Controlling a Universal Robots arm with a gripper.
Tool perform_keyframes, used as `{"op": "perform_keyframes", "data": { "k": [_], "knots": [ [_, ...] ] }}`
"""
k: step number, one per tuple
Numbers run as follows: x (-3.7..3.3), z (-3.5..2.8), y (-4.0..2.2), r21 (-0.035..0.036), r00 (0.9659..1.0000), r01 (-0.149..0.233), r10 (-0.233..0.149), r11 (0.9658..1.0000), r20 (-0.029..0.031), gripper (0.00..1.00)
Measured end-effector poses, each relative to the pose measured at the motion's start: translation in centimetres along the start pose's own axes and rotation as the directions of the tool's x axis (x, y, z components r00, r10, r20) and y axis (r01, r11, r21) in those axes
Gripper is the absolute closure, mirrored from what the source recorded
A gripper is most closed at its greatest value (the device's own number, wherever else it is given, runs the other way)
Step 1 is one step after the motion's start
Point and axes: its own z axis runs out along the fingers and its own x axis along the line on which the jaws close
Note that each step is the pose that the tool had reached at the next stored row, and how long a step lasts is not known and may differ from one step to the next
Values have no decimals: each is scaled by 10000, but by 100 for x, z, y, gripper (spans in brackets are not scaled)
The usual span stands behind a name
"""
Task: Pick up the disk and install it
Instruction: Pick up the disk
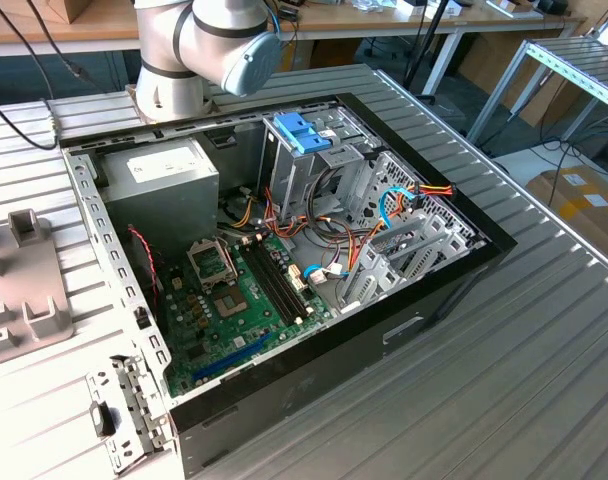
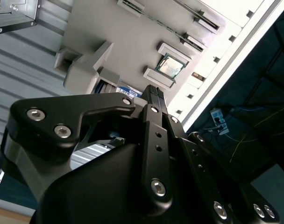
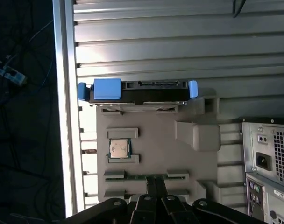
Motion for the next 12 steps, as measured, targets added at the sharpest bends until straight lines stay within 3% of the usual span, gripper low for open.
{"op": "perform_keyframes", "data": {
  "k": [7, 12],
  "knots": [
    [0, 0, 0, -14, 9988, 499, -499, 9988, -3, 89],
    [0, 0, 0, -26, 9957, 928, -928, 9957, -4, 89]
  ]
}}
